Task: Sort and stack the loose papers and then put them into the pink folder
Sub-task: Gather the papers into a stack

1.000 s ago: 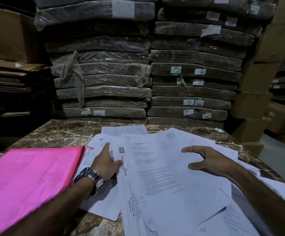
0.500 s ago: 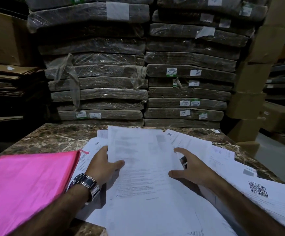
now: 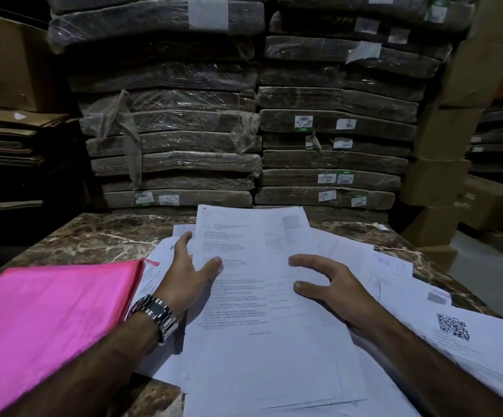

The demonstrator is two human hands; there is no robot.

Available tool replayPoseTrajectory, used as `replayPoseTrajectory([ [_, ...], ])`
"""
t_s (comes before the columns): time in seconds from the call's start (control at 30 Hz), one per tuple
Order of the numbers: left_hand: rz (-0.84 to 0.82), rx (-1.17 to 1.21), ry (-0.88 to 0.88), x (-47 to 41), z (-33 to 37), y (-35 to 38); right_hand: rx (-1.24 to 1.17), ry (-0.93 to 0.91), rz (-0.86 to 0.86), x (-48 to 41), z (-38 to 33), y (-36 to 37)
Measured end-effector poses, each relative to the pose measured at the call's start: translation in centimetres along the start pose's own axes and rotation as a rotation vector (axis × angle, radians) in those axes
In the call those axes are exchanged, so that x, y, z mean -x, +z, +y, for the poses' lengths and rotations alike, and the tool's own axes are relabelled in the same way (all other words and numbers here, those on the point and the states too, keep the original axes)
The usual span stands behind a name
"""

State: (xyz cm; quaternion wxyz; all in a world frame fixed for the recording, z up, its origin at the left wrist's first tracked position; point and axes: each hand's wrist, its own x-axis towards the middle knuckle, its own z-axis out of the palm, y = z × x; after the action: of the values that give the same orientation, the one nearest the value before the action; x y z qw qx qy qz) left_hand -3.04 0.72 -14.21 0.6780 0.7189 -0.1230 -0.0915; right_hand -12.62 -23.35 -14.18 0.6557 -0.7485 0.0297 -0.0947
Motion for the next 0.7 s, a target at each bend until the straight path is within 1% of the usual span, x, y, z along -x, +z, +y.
replayPoseTrajectory([
  [0.1,-0.027,-0.139,-0.033,0.3,0.3,0.6,0.075,0.018,0.068,-0.3,0.3,-0.3],
  [0.17,-0.087,-0.115,-0.073,0.5,0.3,0.7,0.105,0.03,0.087,-0.5,-0.3,-1.4],
  [0.27,-0.182,-0.172,-0.103,1.4,0.3,1.1,0.211,0.119,0.039,-0.6,-1.5,-3.8],
  [0.37,-0.191,-0.277,-0.066,1.9,0.2,2.5,0.315,0.207,0.002,-0.4,-1.7,-5.7],
  [0.47,-0.118,-0.504,0.021,2.0,0.1,2.4,0.344,0.275,0.014,0.1,-1.0,-7.4],
  [0.57,-0.008,-0.864,0.149,1.5,-0.6,1.5,0.393,0.311,0.058,0.5,-0.4,-8.6],
  [0.63,-0.004,-1.035,0.186,1.2,-1.1,1.2,0.399,0.325,0.082,0.8,-0.3,-8.9],
  [0.7,-0.036,-1.145,0.154,0.9,-1.6,1.1,0.38,0.334,0.104,0.8,-0.4,-9.2],
])
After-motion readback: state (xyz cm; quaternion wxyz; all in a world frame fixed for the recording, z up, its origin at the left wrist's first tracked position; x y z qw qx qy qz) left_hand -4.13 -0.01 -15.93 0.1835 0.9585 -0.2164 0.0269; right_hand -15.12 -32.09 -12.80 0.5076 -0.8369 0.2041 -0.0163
